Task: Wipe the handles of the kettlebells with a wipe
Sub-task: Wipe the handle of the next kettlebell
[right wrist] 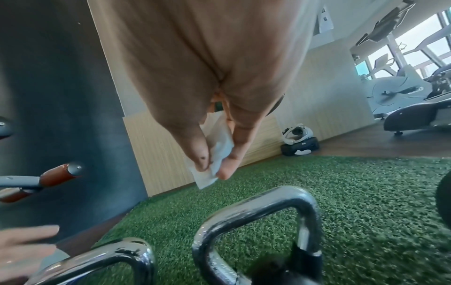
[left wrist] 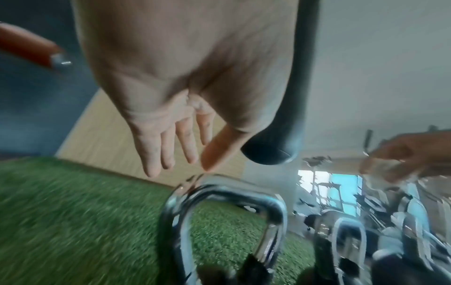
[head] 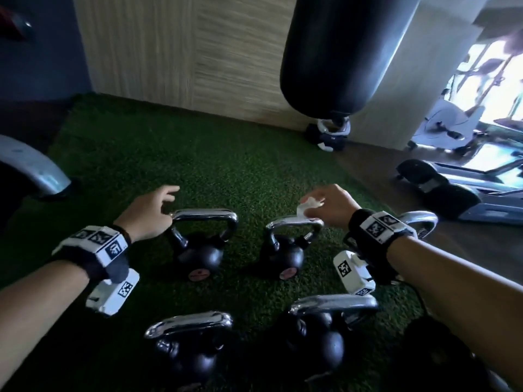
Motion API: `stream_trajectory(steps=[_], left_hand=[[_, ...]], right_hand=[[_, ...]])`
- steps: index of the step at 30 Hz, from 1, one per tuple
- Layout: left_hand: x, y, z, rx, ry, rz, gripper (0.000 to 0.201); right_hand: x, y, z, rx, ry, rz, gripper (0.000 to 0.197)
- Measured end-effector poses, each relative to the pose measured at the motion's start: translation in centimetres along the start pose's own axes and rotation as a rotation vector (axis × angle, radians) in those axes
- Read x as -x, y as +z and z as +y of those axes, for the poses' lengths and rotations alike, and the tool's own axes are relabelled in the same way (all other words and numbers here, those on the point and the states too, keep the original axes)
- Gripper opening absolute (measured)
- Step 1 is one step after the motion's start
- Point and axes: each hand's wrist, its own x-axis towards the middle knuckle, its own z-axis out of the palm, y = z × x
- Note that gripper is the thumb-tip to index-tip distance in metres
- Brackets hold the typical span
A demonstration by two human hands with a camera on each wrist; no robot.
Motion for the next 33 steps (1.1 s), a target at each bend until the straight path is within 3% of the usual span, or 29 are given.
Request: stream_trajectory(steps=[4,9,14,16,19,26,30,33], left_hand=[[1.6,0.8,8.9,-0.083,0.107,-0.109,0.069],[2.0,5.0,16.0,-0.338,-0.018,-0.311,0.051],[-1.3,10.1,16.5,-0.542,-0.218,-0.303,0.054],[-2.7,12.4,16.1,-0.493,-0.283,-0.267,0.040],[-4.4,15.7,15.0,-0.357,-0.352,-0.206,0.038],[-5.1,20.9,12.5,-0.165,-0.472,-0.136,0.081],[-5.1,22.3,12.3,-0.059,-0.463,-0.123,0.085],[-5.2,23.0,12.8,0.027,-0.478,-0.104,0.089]], right_hand=[[0.2,-1.7,3.3,-0.013,-0.082,-0.019,0.028],[-0.2,-3.0,6.8,-0.018,-0.248,0.037,0.021],[-1.9,-2.7,10.2,0.088,-0.378,-0.037,0.013],[-2.5,-2.4,11.2,0.082,-0.408,-0.038,0.013],[-3.8,-1.7,12.3,0.070,-0.430,0.006,0.021],[-5.2,0.1,13.5,0.018,-0.341,0.006,0.041],[-5.1,1.0,12.7,-0.132,-0.294,0.040,0.025],[-4.6,1.8,11.9,-0.144,-0.352,0.046,0.018]])
